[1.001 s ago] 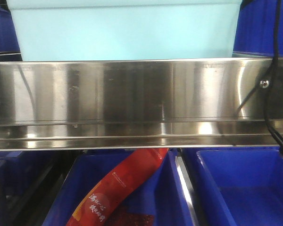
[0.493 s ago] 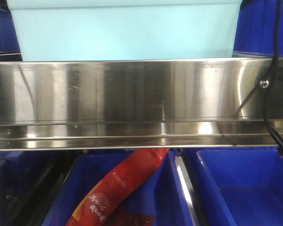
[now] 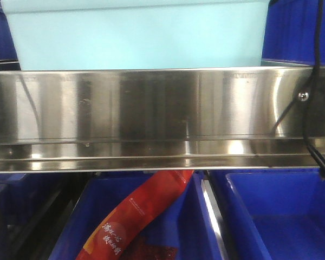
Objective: Fetch blue bin and place on conveyor start
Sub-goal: 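Lift the light-blue bin with both grippers and pull it off the shelf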
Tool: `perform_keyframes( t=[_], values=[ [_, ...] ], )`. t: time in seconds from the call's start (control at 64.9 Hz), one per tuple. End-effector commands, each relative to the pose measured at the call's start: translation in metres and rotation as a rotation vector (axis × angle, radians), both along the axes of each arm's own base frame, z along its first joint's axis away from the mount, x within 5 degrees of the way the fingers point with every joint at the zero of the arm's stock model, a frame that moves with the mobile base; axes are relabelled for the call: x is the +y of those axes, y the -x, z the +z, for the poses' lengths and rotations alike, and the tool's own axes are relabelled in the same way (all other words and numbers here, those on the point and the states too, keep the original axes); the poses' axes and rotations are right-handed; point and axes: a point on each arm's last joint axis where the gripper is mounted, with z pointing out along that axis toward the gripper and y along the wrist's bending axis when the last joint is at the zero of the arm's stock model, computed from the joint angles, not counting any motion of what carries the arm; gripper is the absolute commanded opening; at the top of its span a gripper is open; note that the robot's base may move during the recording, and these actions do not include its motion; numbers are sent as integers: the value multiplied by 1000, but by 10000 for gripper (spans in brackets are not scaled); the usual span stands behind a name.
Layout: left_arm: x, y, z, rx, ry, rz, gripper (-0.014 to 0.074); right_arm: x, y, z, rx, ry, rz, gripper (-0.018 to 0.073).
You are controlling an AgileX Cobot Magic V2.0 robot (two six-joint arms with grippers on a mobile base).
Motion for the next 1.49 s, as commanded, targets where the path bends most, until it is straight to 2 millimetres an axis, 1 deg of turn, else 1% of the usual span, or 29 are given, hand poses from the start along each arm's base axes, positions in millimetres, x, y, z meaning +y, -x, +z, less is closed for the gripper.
perform_keyframes(
  t=[0.0,0.092,0.2,0.323,0.477,0.631,0.739,0.785,0.893,1.001,1.047,1.124,1.232,1.324,1.478],
  values=[
    [1,2,5,6,-18,-9,-111,-4,1,5,-18,24,-1,-164],
    [0,4,11,15,-22,-2,-111,-5,3,11,-35,20,-34,-164],
    [-1,9,23,-5,-14,-4,-111,-2,13,25,-71,21,-54,-164],
    [-8,23,42,-49,0,-23,-111,2,25,42,-113,12,-41,-164],
    [-15,47,72,-139,-16,-17,-111,2,46,65,-161,19,-55,-164],
    [-17,77,105,-241,21,-21,-111,6,75,82,-213,20,-35,-165],
    [-16,99,127,-304,41,-43,-111,2,98,94,-273,31,-66,-165],
    [-14,110,137,-336,46,-41,-111,1,110,103,-303,20,-61,-165],
    [-10,129,153,-386,45,-46,-111,-2,128,120,-356,-10,-44,-165],
    [-9,141,161,-409,46,-60,-111,-7,137,132,-409,-30,-40,-165],
    [-9,143,162,-413,32,-61,-111,-9,139,134,-419,-27,-41,-165],
    [-9,144,164,-433,6,-62,-111,-11,141,143,-450,-28,-46,-165],
    [-10,143,167,-466,15,-74,-111,-12,143,154,-483,-40,-44,-165],
    [-11,143,169,-476,20,-78,-111,-13,145,158,-490,-45,-49,-165],
    [-10,143,172,-487,26,-76,-111,-13,145,158,-491,-36,-41,-165]
  ],
)
